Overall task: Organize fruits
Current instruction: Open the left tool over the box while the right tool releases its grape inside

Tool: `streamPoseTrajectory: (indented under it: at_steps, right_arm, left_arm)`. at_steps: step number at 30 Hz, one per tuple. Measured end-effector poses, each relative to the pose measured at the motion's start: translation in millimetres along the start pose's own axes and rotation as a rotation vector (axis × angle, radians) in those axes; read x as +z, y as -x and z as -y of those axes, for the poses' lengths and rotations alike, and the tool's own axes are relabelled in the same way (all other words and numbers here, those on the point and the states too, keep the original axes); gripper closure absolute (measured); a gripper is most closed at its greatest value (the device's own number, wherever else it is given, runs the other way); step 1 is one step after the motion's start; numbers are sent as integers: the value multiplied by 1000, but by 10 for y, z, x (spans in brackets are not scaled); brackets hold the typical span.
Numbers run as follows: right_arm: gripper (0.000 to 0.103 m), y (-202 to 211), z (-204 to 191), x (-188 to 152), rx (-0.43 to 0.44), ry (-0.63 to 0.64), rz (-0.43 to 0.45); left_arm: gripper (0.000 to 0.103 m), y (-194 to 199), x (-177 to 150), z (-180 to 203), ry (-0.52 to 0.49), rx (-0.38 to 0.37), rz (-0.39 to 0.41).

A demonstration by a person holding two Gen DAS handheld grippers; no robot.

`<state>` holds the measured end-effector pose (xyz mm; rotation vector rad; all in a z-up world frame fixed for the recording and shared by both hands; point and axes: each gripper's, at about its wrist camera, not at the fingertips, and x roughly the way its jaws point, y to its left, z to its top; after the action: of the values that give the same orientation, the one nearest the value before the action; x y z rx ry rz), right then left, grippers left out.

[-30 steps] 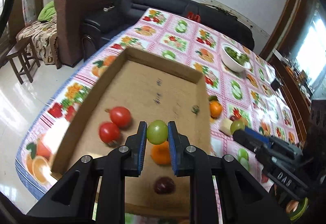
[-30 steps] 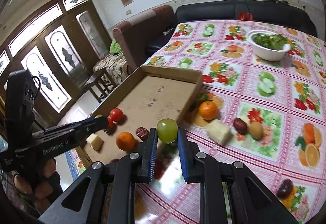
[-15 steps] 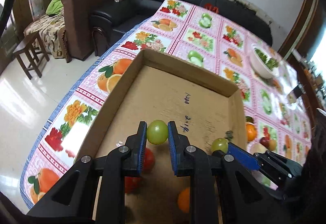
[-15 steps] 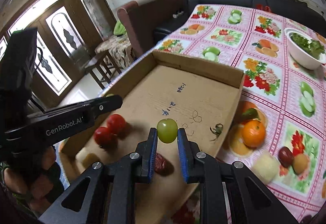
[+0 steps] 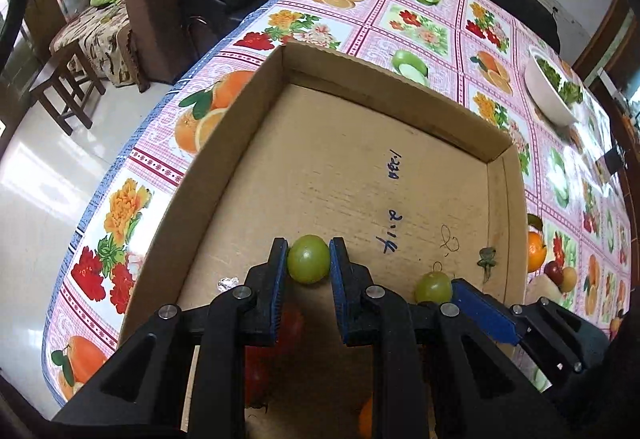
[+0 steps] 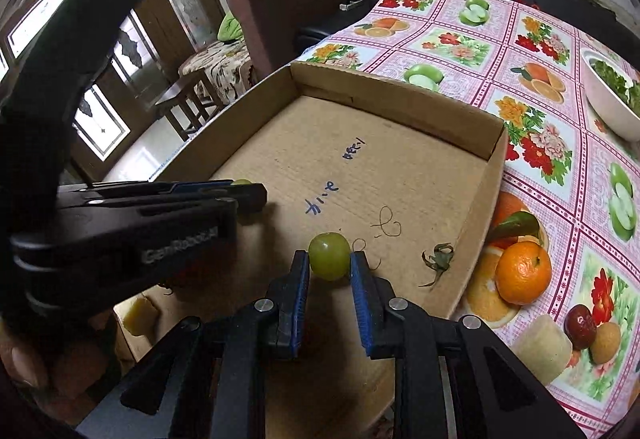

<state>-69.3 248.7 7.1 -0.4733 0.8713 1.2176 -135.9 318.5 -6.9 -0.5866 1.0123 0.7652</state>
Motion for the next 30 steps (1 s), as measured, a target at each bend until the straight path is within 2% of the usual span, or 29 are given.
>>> streamPoseTrajectory:
  at_steps: [2,5,8,10,15,24,26,28,30]
  right_arm:
    - [78,10,1,0,7,-2,2]
    - [67,73,19,-3,12,-15,14]
    - [66,198,35,-23,22,-25,35]
    - [66,333,62,-64,34,-39,56]
    - [59,634,170,-234,52,-90,98]
    - [58,1040,393,-559,50,-164,138]
    - [55,1136,454,-657,48,-178,142]
    - [53,1243,519,-765,35,-192,156]
    - [53,1359,601,-889,11,-208,171]
  left_arm:
    - [85,24,-10,-32,15,-6,5]
    - [84,73,-17,-90,47,-31,9]
    - [81,209,-60,-145,74,-50,40]
    - [74,310,-96,-169,89,-66,67]
    - [74,584,-243,-124,95,-119,117]
    - [72,854,-559,142,46,-175,143]
    - [71,911,-642,228,27,-193,147]
    - [65,955,-711,294,16,-210,149]
    - [65,993,-785,379,-5,-222,151]
